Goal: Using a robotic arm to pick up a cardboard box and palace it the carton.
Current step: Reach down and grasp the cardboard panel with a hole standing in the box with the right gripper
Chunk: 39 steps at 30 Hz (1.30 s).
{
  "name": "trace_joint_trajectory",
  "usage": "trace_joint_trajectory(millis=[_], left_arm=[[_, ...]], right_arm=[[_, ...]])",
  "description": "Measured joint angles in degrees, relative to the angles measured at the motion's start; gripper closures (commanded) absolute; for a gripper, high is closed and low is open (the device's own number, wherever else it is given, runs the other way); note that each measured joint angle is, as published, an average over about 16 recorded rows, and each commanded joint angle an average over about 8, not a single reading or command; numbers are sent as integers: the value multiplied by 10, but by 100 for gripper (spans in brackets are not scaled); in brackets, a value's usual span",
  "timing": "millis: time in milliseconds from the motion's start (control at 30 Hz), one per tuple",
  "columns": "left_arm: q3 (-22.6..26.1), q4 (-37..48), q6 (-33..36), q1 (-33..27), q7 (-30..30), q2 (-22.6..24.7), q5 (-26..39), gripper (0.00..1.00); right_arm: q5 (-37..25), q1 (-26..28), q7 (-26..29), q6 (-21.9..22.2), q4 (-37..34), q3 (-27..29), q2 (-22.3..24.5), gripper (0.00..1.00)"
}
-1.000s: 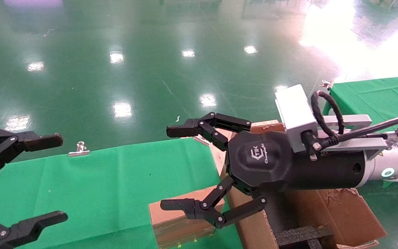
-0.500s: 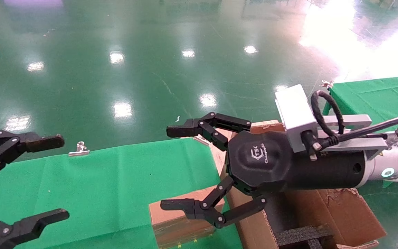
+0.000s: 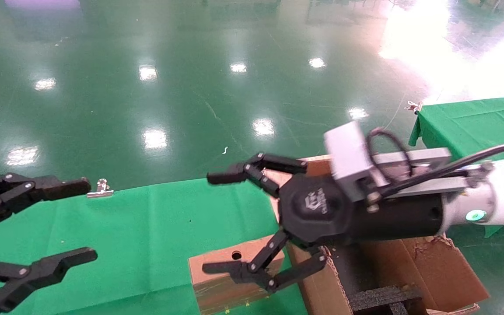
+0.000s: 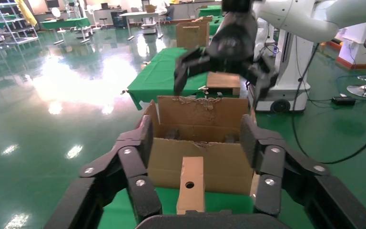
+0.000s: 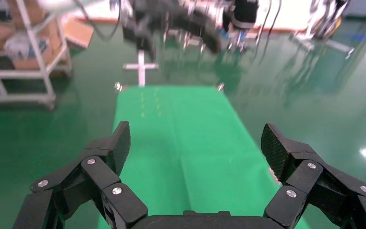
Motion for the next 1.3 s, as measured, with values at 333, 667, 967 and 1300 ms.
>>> trace_joint_trajectory(millis=[333, 667, 967, 1300], left_arm=[[0, 0, 0, 0, 0, 0, 0, 100], [0, 0, 0, 0, 0, 0, 0, 100], [0, 0, 0, 0, 0, 0, 0, 100], [1, 0, 0, 0, 0, 0, 0, 100]], right_arm=[[-137, 97, -8, -21, -56, -88, -53, 0], [-255, 195, -40, -28, -145, -200, -126, 0], [-312, 270, -78, -31, -237, -295, -192, 0], [-329, 323, -124, -32, -317, -389, -247, 0]])
